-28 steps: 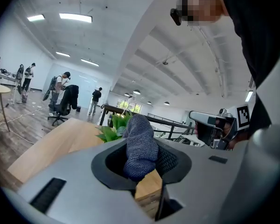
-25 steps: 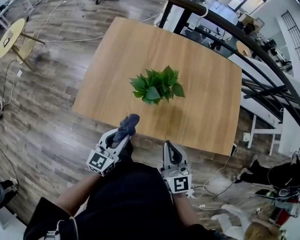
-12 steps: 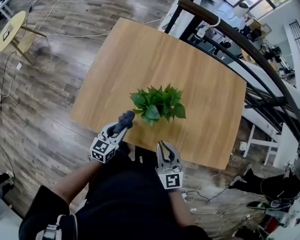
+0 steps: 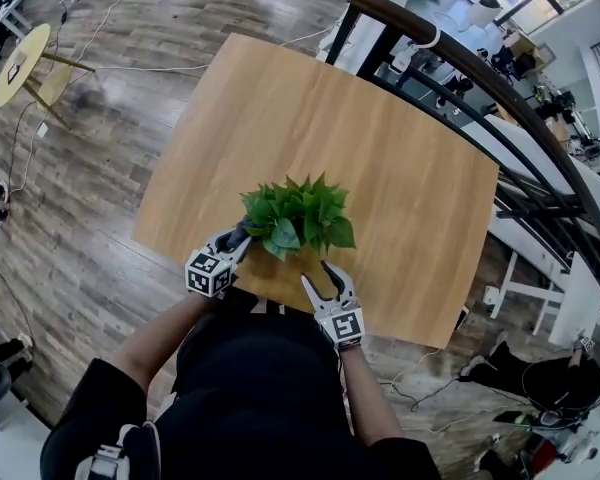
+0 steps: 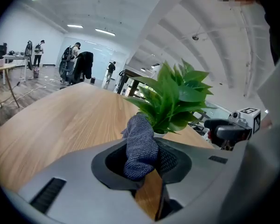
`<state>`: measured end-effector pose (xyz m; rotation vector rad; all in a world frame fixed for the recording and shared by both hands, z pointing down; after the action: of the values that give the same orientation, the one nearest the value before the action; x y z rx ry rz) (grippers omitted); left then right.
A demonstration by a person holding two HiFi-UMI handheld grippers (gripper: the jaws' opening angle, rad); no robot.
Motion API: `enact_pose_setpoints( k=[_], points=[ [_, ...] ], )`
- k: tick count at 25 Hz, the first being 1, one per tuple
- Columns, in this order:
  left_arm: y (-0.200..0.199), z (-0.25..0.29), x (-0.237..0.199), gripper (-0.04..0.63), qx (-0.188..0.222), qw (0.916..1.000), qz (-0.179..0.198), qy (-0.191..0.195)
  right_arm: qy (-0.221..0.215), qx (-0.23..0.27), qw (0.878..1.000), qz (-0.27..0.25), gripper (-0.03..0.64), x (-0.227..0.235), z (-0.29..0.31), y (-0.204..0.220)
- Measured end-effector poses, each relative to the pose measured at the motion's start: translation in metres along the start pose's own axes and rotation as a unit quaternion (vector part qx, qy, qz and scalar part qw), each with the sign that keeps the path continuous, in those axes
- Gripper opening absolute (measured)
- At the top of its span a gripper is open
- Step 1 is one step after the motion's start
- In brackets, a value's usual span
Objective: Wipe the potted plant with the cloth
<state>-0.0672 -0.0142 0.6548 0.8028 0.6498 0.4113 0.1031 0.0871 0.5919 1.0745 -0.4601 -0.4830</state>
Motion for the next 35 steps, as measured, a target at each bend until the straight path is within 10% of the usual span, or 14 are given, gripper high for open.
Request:
enact_pose_setpoints(
  k=[12, 22, 35],
  points=[
    [-0.033, 0.067, -0.032, 0.124, -0.002, 0.9981, -0.061, 0.004, -0.066, -0.068, 0.995, -0.032, 0.259, 0.058, 0.088, 0.039],
    [-0.012, 0.072, -0.024, 0.121, -0.039, 0.9979, 0.031, 0.041, -0.127, -0.057, 0.985, -0.099, 0.275, 0.053, 0.117, 0.017],
    [0.004, 0.057, -0.005, 0.123, -0.049, 0.9971, 0.022, 0.053, -0.110, -0.063, 0.990, -0.060, 0.274, 0.046, 0.119, 0.020]
  ],
)
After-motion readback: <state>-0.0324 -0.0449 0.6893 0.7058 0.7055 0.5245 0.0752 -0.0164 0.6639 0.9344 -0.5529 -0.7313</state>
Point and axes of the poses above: the fingertips, and each gripper's own axes: z forward along the fingers, x to its right, y out of its underside, the point moved 2 cm from there along -z, backward along the fingers, and after that the axes turned 4 degrees about -y, right-handed, at the moved point
